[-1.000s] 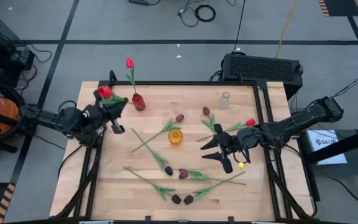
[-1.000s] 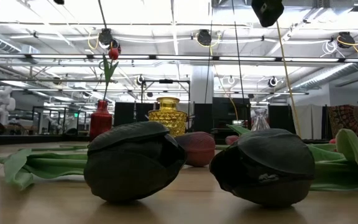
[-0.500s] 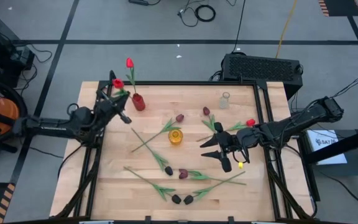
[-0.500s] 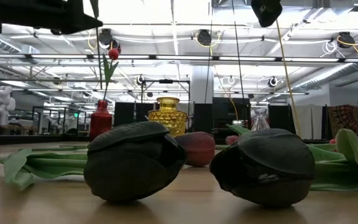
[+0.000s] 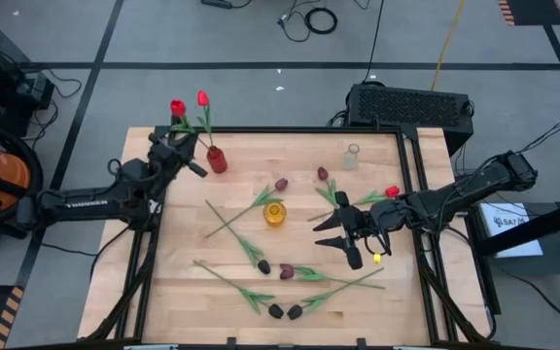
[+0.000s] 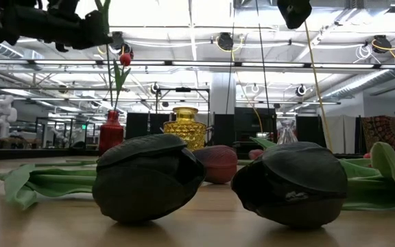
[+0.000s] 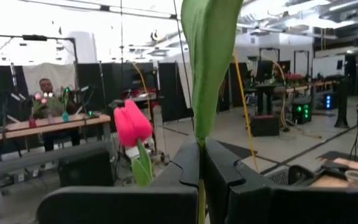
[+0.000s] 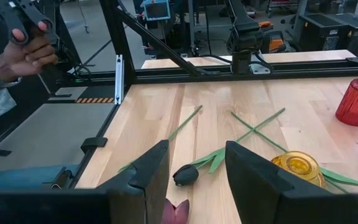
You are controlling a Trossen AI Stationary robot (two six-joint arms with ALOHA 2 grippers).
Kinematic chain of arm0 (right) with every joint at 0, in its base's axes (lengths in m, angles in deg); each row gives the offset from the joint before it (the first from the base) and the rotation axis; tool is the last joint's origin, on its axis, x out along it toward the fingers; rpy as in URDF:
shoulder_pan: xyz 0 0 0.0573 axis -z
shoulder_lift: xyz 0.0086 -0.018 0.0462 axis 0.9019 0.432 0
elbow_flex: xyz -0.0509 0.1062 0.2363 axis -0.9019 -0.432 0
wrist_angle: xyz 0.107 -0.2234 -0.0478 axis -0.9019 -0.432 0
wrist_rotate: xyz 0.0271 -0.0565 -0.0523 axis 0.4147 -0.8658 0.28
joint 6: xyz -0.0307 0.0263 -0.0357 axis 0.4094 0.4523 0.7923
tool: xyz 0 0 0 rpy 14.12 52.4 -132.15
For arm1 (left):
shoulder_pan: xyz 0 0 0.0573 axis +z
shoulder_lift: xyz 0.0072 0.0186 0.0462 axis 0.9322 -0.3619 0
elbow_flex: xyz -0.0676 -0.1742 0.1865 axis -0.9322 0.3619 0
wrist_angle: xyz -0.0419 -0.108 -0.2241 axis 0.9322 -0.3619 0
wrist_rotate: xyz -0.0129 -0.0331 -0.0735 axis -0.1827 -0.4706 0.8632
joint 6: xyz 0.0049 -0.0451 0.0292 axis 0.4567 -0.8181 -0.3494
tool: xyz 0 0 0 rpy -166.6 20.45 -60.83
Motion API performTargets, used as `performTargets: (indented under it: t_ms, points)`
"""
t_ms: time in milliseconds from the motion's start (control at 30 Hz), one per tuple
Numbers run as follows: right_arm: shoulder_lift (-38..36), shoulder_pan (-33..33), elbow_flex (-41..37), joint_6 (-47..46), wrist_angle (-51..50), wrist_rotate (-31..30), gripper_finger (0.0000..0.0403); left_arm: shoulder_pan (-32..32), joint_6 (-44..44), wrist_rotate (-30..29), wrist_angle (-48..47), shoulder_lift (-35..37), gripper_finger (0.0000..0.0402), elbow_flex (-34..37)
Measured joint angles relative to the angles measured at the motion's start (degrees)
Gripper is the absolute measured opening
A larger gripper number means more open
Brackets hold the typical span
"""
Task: Sort flowers into vase by color
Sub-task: Put the bottom red flower into the red vase
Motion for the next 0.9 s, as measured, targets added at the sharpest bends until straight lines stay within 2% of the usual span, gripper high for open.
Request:
performTargets:
  t_ms: [333, 533, 900]
  points:
    - [0.0, 0.0, 0.0, 0.0, 0.0, 0.0, 0.0148, 4.0, -1.2, 0.2, 1.4, -3.0, 0.0003, 0.0]
    - [0.0, 0.0, 0.0, 0.0, 0.0, 0.0, 0.0148, 6.1, -2.5, 3.0, 4.9, -3.1, 0.0003, 0.0]
    - [0.0, 0.0, 0.0, 0.0, 0.0, 0.0, 0.0148, 7.1, -3.0, 4.6, 4.8, -5.8, 0.0002, 1.4]
